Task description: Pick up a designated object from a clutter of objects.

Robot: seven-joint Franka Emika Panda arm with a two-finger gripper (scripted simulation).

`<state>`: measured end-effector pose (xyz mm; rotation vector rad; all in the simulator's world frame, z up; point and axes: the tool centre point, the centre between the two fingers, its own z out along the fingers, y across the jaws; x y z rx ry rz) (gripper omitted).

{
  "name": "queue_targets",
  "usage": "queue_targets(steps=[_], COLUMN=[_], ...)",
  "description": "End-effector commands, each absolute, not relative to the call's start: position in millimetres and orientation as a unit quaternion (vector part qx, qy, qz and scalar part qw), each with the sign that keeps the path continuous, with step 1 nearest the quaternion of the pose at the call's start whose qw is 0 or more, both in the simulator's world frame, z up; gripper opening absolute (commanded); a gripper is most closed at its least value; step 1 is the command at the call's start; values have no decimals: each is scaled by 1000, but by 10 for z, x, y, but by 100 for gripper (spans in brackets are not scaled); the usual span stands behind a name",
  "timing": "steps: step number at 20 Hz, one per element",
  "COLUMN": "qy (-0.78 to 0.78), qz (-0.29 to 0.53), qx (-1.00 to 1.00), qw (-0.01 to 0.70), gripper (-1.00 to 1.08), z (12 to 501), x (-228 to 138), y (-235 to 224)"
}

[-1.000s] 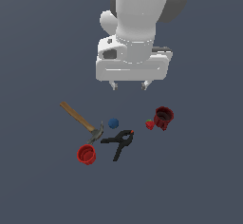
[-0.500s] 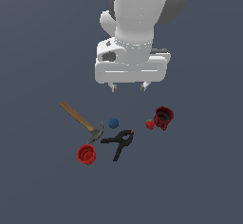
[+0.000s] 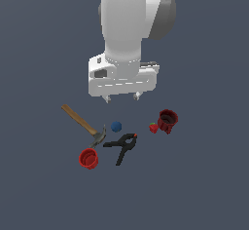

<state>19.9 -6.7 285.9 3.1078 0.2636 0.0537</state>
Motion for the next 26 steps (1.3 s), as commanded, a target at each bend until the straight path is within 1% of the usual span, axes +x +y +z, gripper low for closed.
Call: queue_targets(steps=[1,13,26], qy=[100,183,268], qz=[16,11,8], qx=[995,983,963], qw=[9,2,-2], gripper=[100,100,100], z=[2732,2065,1370], x=[203,126,-146], y=[-185,-822,-1498])
